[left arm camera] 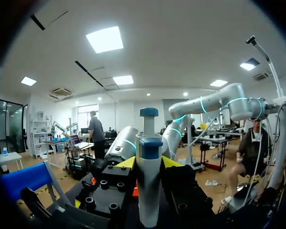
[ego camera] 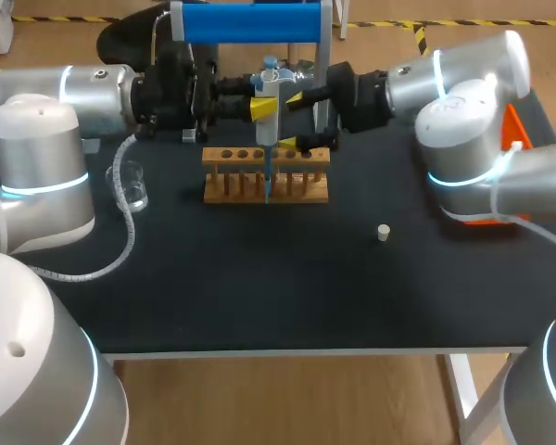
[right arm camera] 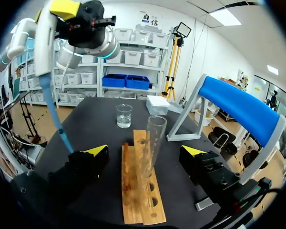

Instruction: Invert the test tube, pick up the pipette, mount the tip to pipette, aspirate from beaker and dispense into the tube, eject the tip, return the pipette, and cap with the stopper.

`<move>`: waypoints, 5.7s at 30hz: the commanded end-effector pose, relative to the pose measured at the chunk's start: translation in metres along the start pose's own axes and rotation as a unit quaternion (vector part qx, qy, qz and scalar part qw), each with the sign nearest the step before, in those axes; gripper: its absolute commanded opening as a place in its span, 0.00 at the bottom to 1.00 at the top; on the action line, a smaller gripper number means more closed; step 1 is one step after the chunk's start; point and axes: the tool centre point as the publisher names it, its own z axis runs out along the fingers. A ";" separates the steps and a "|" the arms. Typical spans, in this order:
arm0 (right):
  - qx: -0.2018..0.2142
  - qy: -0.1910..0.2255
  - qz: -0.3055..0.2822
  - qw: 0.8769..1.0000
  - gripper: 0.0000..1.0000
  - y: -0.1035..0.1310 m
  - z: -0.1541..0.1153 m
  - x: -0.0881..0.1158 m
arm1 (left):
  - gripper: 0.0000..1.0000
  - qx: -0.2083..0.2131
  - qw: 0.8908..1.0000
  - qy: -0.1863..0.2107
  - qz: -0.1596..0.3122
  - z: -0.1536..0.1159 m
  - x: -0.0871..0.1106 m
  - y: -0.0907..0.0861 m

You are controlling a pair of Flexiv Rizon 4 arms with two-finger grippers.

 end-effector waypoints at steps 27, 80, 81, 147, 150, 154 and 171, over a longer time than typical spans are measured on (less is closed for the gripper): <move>-0.198 0.075 0.005 0.977 1.00 0.068 -0.092 0.115 | 0.00 0.000 1.000 -0.002 0.001 0.001 0.001 0.000; -0.237 0.088 0.029 0.967 0.56 0.135 -0.028 0.115 | 0.00 0.000 1.000 -0.002 0.001 0.001 0.001 0.000; -0.237 0.088 0.029 0.967 0.55 0.135 -0.027 0.115 | 0.00 0.000 1.000 -0.002 0.001 0.001 0.001 0.000; -0.237 0.168 -0.003 0.957 0.00 0.120 -0.072 0.109 | 1.00 0.000 1.000 -0.002 0.001 0.001 0.001 0.000; -0.237 0.170 -0.006 0.957 0.00 0.115 -0.081 0.107 | 1.00 0.000 1.000 -0.002 0.001 0.001 0.001 0.000; -0.236 0.171 -0.010 0.957 0.00 0.108 -0.095 0.103 | 1.00 0.000 1.000 -0.002 0.001 0.001 0.001 0.000; -0.225 0.132 -0.005 0.965 0.00 0.068 -0.151 0.066 | 1.00 0.000 1.000 -0.002 0.001 0.001 0.001 0.000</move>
